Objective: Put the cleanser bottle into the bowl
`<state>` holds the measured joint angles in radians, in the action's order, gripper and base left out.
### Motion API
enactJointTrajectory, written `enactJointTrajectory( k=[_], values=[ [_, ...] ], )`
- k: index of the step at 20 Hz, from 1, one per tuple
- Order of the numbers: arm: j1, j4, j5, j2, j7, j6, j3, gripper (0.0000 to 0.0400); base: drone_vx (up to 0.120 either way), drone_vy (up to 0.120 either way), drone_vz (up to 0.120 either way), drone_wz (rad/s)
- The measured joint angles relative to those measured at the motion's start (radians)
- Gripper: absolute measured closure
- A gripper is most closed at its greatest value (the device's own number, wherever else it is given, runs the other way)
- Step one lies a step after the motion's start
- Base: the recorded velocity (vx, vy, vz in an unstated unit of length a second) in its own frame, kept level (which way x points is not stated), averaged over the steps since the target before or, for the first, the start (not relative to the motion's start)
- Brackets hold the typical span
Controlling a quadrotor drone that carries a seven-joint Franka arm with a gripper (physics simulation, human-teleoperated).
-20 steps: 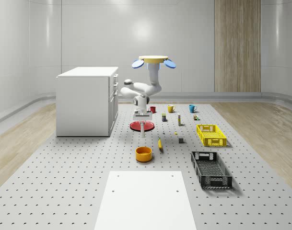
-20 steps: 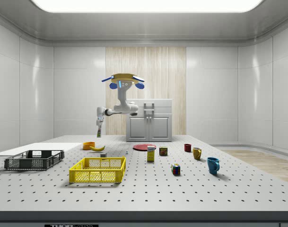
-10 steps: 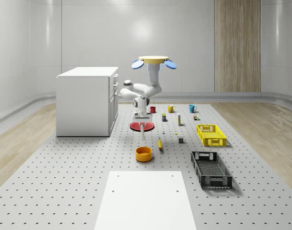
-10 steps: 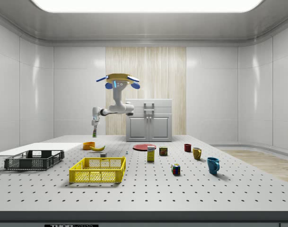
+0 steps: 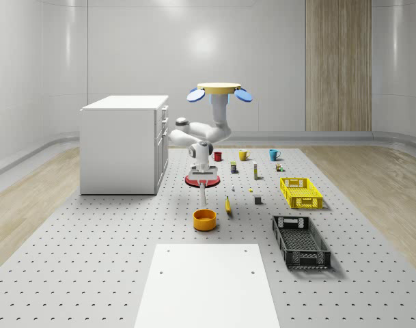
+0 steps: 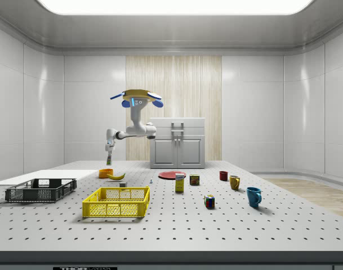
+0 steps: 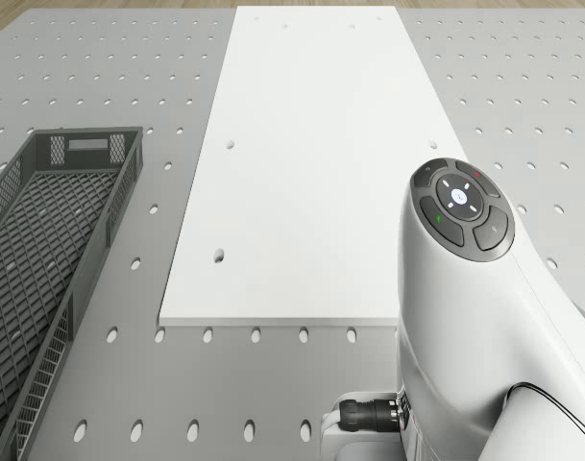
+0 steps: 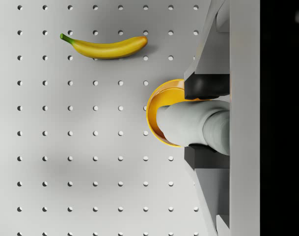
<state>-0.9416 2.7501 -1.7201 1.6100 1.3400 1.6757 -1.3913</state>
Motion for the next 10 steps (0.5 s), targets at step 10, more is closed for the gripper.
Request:
enactJointTrajectory(
  k=[10],
  values=[
    [0.0, 0.0, 0.001, 0.002, 0.0, 0.002, 0.0, 0.0276, 0.0, 0.04, -0.1, 0.0]
  ],
)
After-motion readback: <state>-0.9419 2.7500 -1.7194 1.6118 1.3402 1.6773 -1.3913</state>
